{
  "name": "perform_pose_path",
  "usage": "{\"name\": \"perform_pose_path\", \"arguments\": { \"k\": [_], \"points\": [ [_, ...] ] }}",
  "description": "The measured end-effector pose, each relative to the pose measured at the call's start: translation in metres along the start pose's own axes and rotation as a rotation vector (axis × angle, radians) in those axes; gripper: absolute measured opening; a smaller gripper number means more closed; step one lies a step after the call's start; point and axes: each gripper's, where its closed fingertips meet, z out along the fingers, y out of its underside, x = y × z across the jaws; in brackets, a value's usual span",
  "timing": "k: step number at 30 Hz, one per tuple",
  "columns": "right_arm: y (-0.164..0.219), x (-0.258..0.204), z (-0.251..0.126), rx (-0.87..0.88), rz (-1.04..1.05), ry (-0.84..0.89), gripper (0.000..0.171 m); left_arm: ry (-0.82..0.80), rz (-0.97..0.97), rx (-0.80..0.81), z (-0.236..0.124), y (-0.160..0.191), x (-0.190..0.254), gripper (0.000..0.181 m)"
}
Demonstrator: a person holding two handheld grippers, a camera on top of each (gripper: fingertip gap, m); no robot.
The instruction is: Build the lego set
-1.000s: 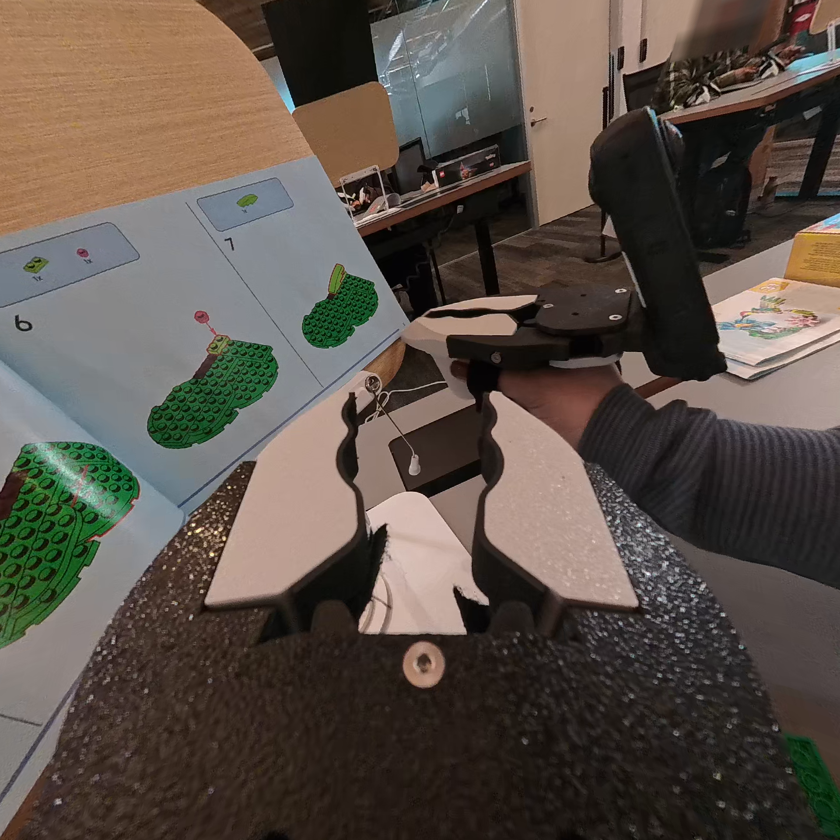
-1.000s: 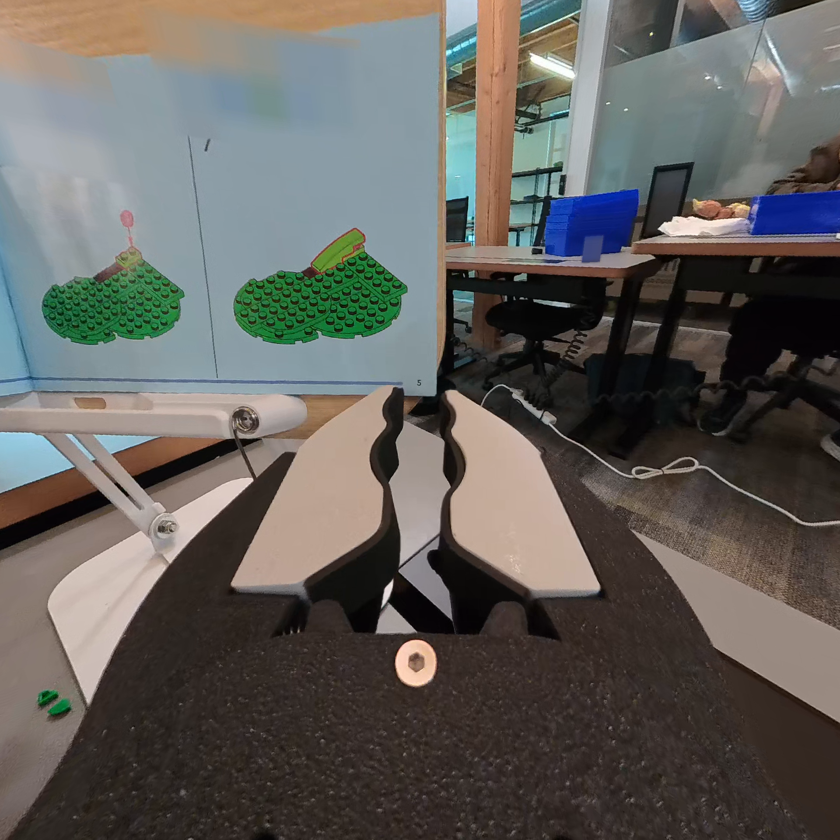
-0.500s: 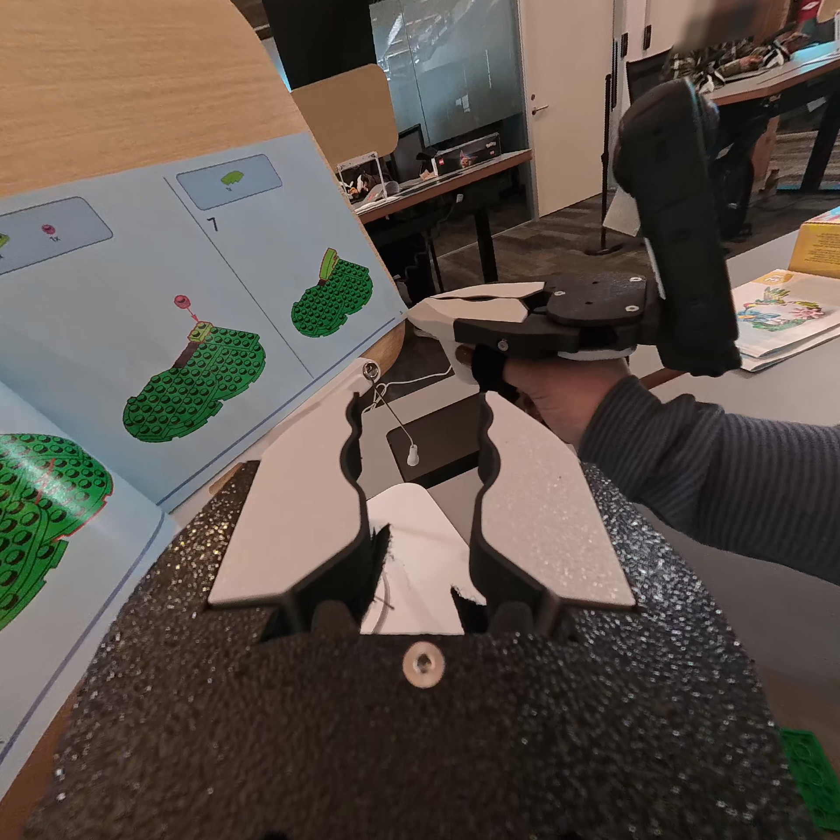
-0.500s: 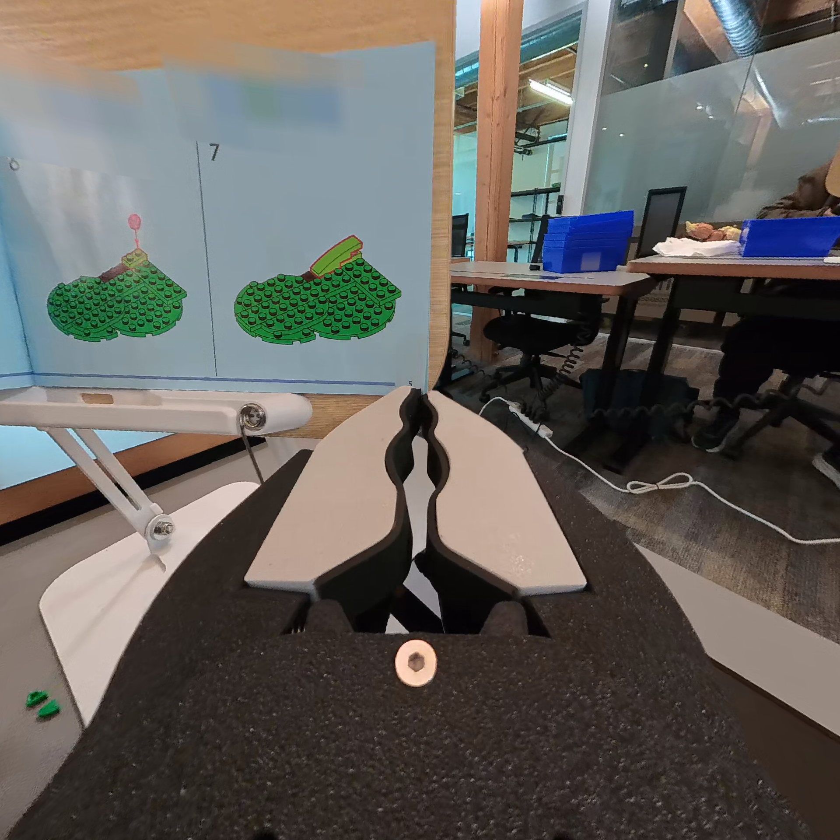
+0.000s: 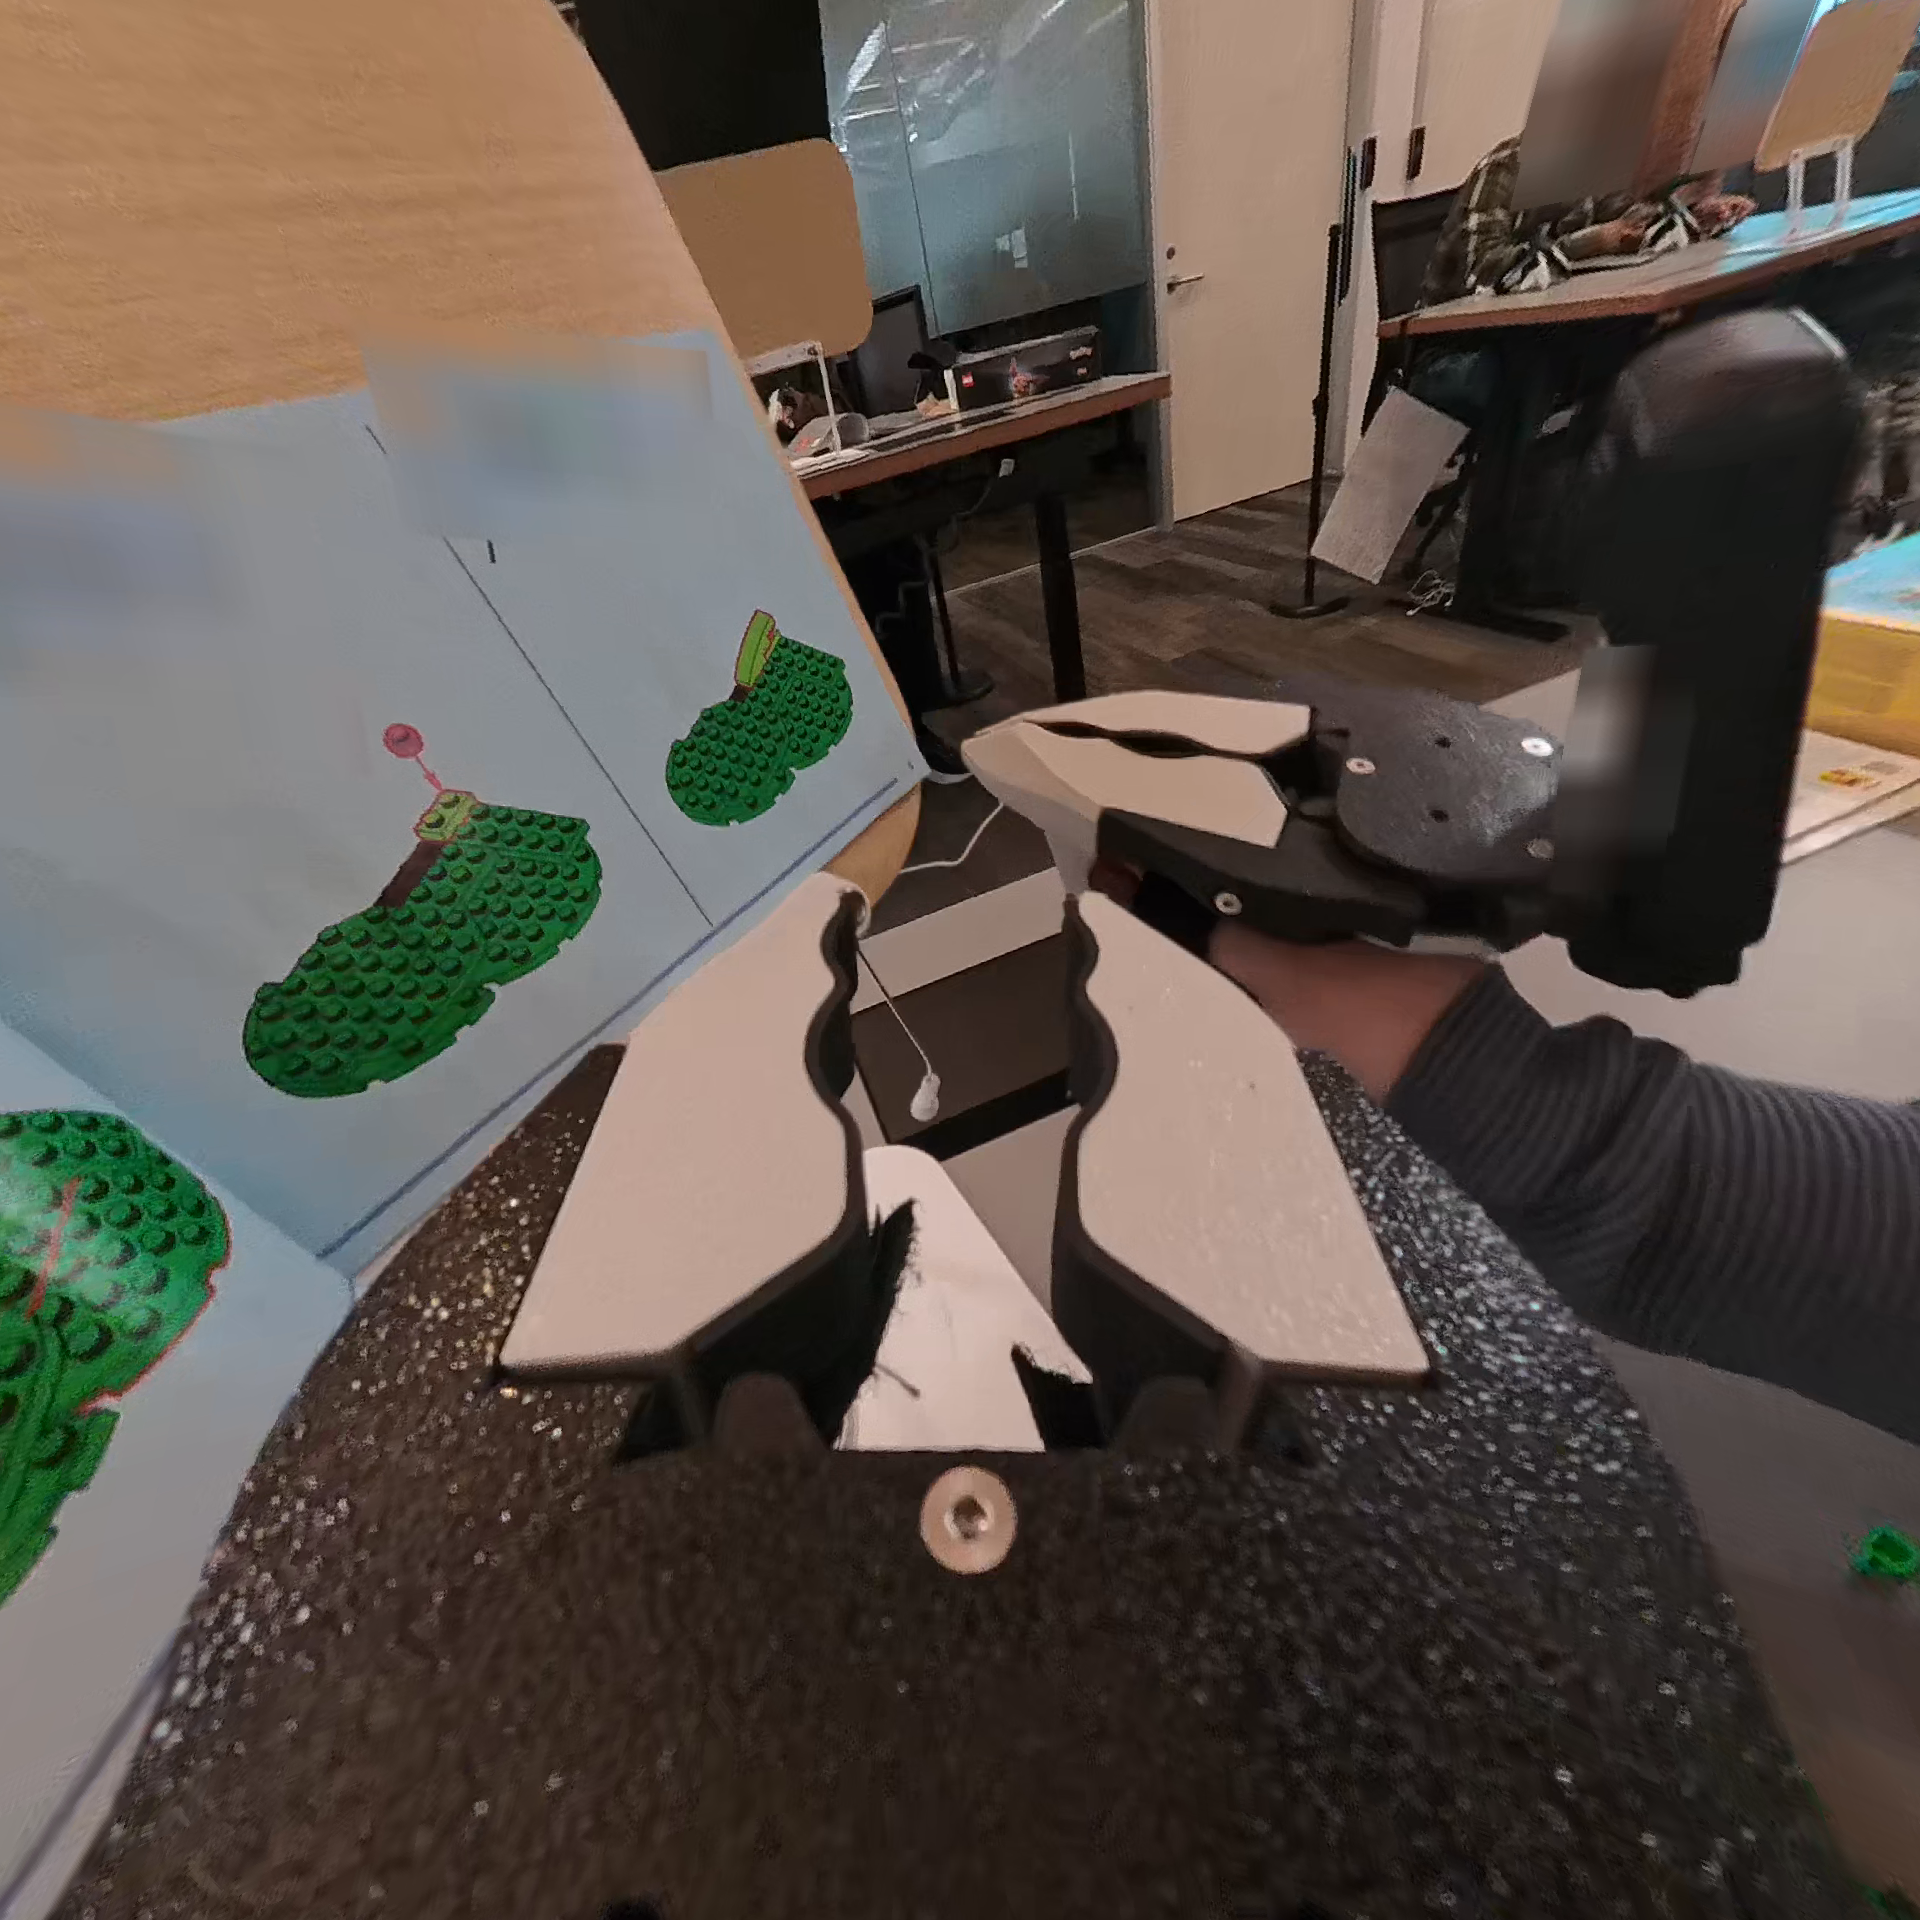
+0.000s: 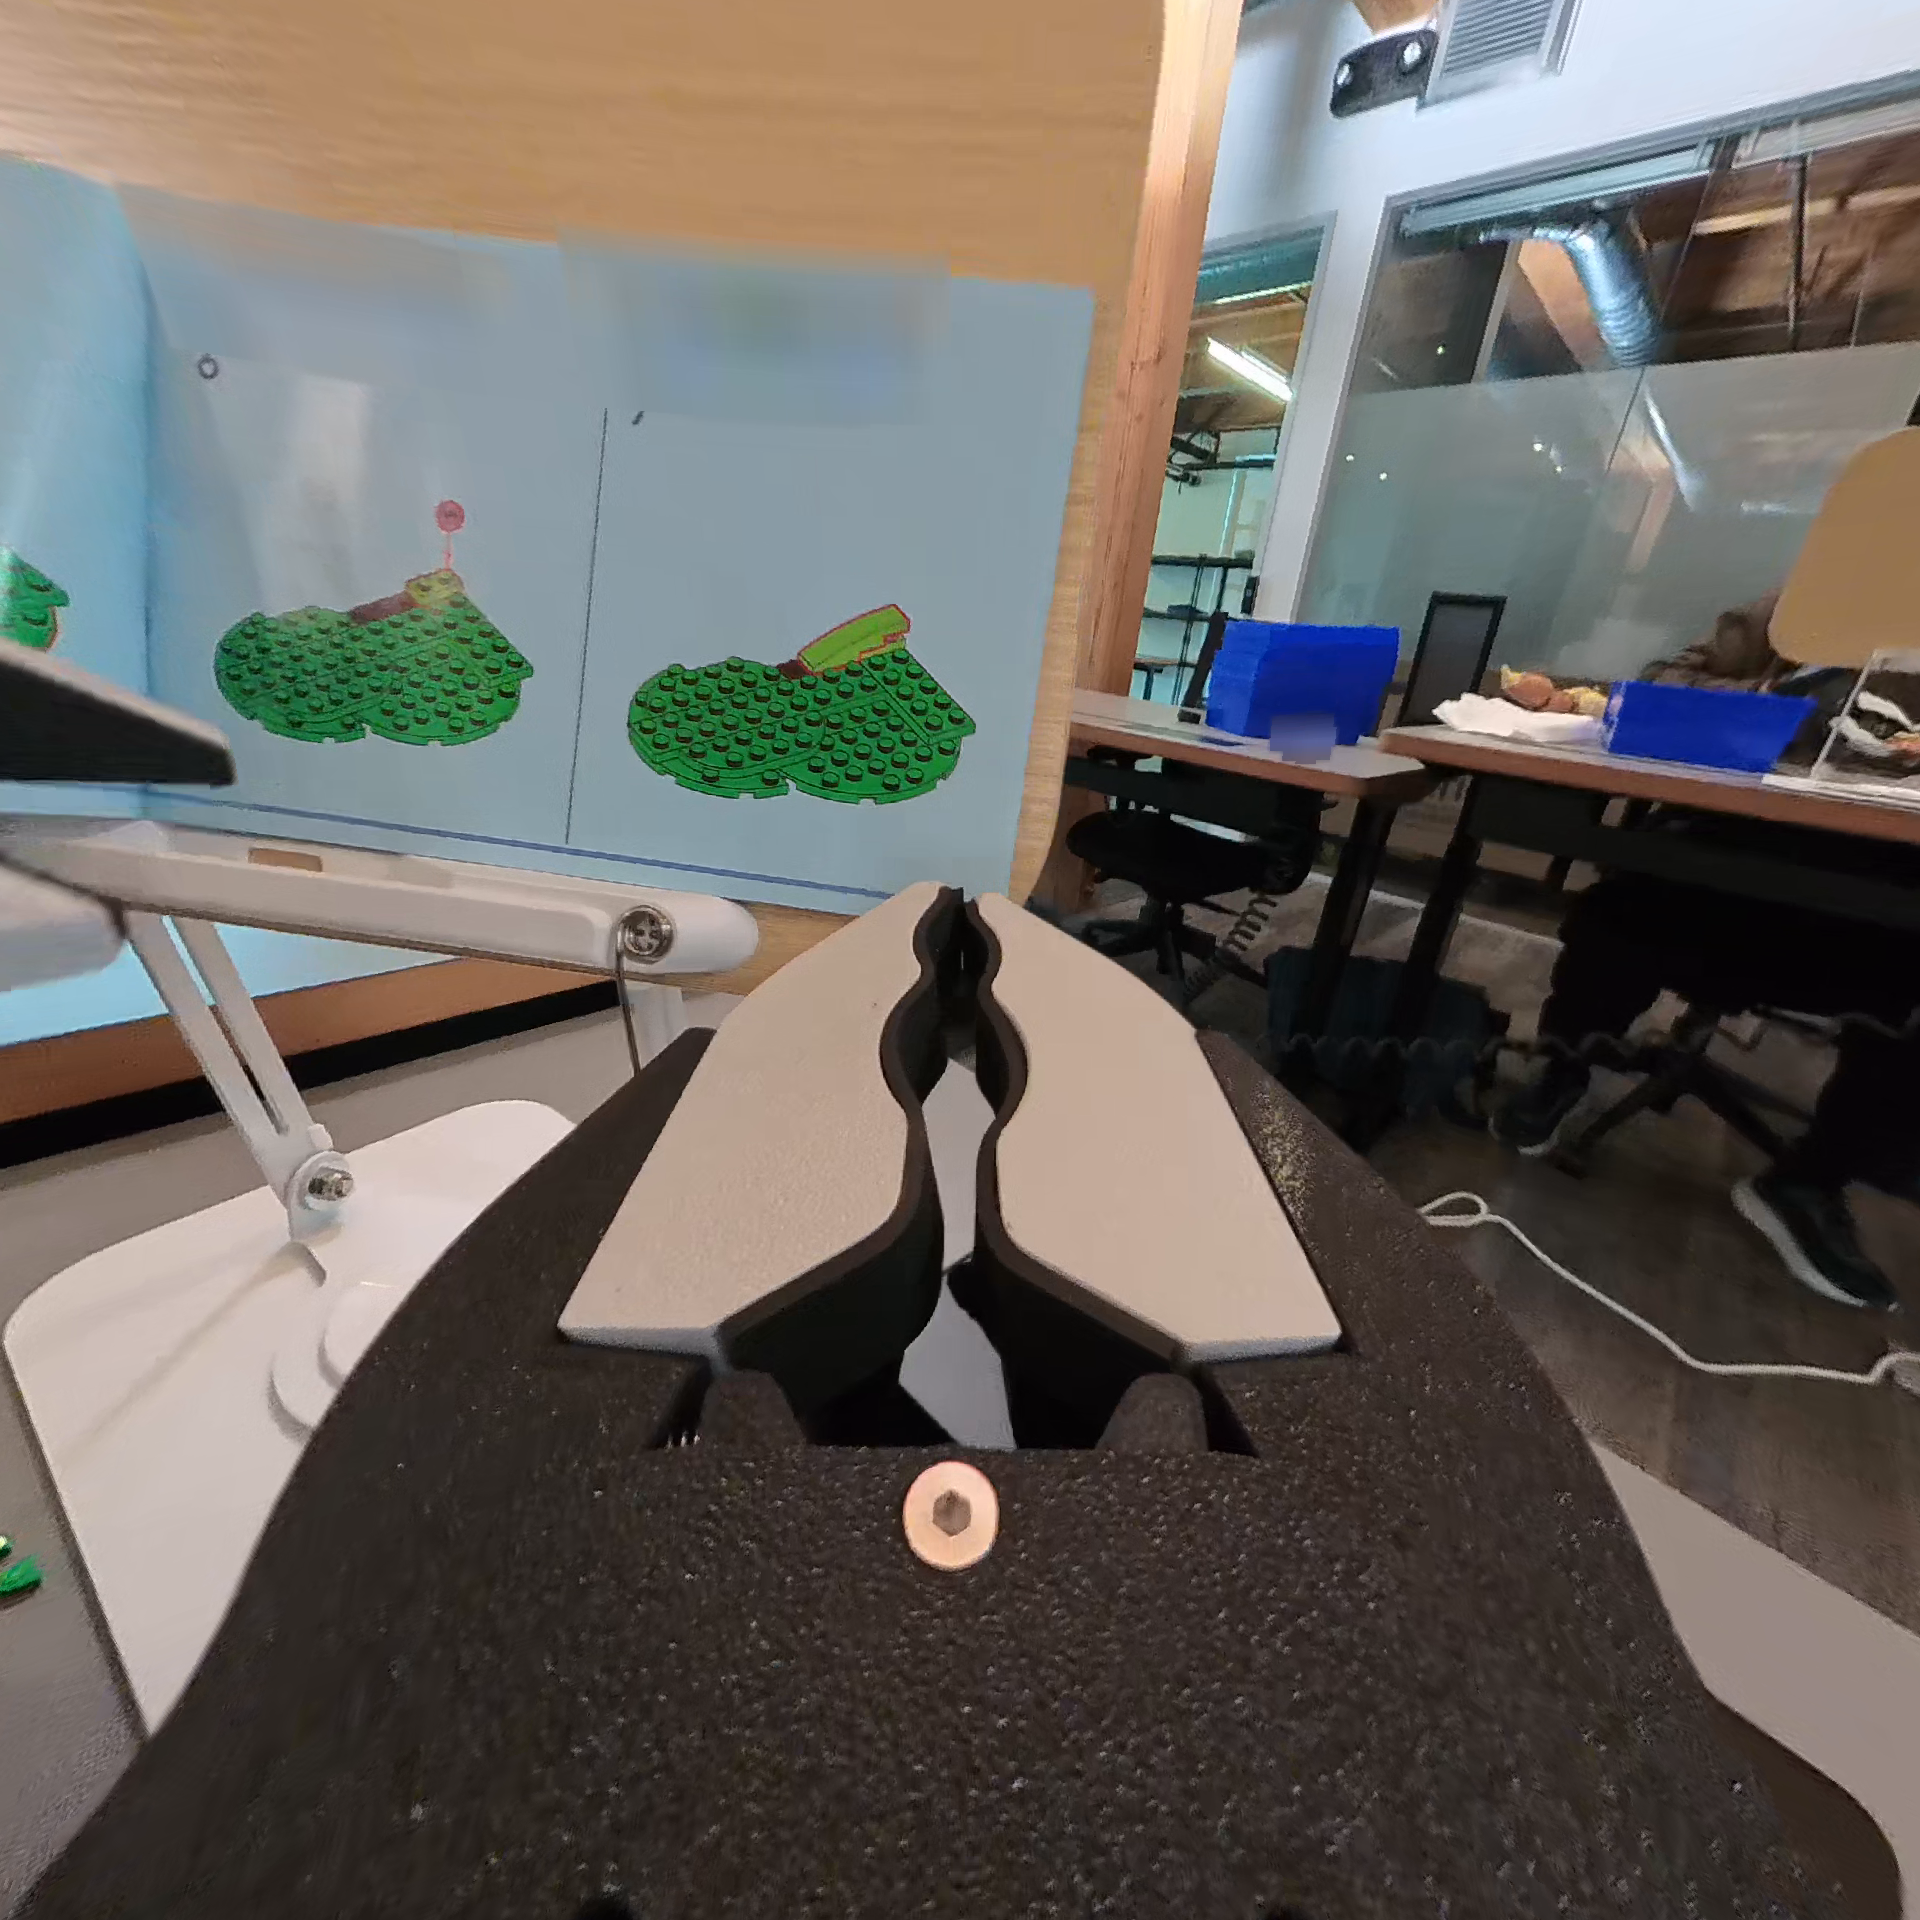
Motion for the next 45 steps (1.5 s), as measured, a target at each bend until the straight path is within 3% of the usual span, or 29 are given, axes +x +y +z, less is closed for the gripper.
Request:
{"name": "perform_pose_path", "arguments": {
  "k": [2, 6, 10, 14, 20, 26, 30, 34, 38, 41, 45],
  "points": [
    [-0.003, 0.002, 0.001, 0.017, 0.033, -0.007, 0.000, -0.016, -0.026, -0.002, 0.002, -0.005, -0.008, 0.037],
    [0.001, 0.003, 0.012, -0.021, 0.221, -0.102, 0.029, -0.108, -0.040, -0.015, 0.001, -0.008, -0.033, 0.043],
    [0.007, 0.002, 0.019, -0.063, 0.272, -0.146, 0.030, -0.257, -0.056, -0.008, -0.010, -0.011, -0.067, 0.046],
    [0.006, 0.000, 0.021, -0.073, 0.289, -0.161, 0.024, -0.381, -0.125, 0.051, -0.032, -0.015, -0.096, 0.038],
    [0.009, 0.004, 0.019, -0.095, 0.286, -0.162, 0.001, -0.377, -0.204, 0.004, -0.039, -0.002, -0.114, 0.041],
    [0.005, 0.004, 0.013, -0.062, 0.234, -0.156, 0.000, -0.344, -0.147, 0.001, -0.033, -0.005, -0.116, 0.037],
    [-0.002, 0.002, 0.005, -0.012, 0.177, -0.154, 0.000, -0.213, -0.074, 0.012, -0.022, -0.013, -0.094, 0.024],
    [-0.008, -0.005, 0.000, 0.016, 0.107, -0.166, 0.000, -0.176, -0.010, -0.062, -0.010, -0.008, -0.083, 0.024],
    [-0.009, -0.006, -0.002, 0.020, 0.041, -0.117, 0.000, -0.009, -0.065, -0.128, 0.005, 0.000, -0.062, 0.021],
    [-0.007, -0.003, 0.000, 0.021, 0.113, -0.117, 0.001, -0.178, -0.054, -0.192, 0.000, 0.008, -0.083, 0.019],
    [-0.006, -0.006, 0.005, 0.010, 0.171, -0.194, 0.024, -0.343, -0.021, -0.121, -0.017, -0.001, -0.106, 0.013]
  ]
}}
